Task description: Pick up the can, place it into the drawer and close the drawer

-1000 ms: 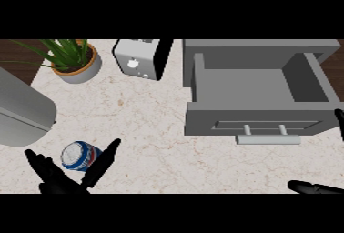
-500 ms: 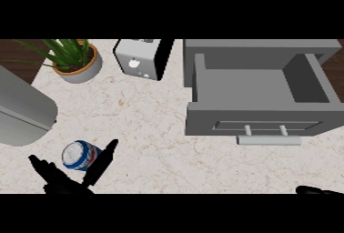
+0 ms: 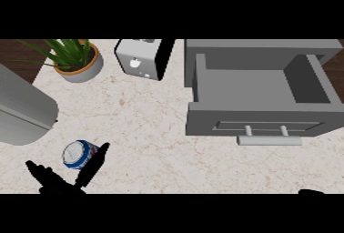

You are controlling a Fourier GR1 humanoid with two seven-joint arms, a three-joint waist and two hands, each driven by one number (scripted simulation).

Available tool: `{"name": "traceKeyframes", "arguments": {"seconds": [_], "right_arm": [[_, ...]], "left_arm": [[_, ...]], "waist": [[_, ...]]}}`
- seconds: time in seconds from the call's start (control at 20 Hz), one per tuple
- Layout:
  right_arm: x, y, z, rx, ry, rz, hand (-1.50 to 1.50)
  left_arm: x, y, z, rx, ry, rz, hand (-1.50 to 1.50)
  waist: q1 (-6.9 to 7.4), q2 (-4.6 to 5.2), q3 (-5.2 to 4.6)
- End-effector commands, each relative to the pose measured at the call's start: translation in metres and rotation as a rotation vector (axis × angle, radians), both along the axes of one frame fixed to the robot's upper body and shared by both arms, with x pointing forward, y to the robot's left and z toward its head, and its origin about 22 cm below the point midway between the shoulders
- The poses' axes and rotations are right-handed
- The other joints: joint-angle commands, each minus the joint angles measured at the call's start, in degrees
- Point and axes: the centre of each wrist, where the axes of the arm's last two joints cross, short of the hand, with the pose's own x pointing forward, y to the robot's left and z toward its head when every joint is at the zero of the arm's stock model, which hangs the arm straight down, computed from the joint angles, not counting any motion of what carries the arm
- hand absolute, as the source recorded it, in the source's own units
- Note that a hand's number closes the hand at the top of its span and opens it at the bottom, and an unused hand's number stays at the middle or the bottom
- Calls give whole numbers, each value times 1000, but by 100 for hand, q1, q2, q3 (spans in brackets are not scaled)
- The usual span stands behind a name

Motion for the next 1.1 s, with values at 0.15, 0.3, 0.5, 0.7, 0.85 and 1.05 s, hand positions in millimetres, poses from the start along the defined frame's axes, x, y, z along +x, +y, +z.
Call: {"name": "traceKeyframes", "arguments": {"seconds": [0.15,0.3,0.5,0.7,0.85,1.05], "right_arm": [[-9,-7,16,-1,6,12,-150],[2,-5,-4,-7,-5,2,-150],[-2,-1,10,-7,-23,7,-150],[13,-9,22,-11,-5,-9,-150],[2,20,21,-17,-18,1,-150],[1,5,6,-6,-3,4,-150]], "left_arm": [[-5,26,-45,-23,-36,31,-150],[-5,33,-58,-43,-61,25,-150],[-5,33,-73,-28,-87,3,-150],[17,49,-80,-9,-92,-57,-150],[10,43,-85,-41,-88,-136,-150],[11,64,-77,-42,-127,-155,150]], "waist": [[-35,6,0],[-46,15,15],[-58,15,16],[-64,21,17],[-55,19,17],[-58,13,21]]}}
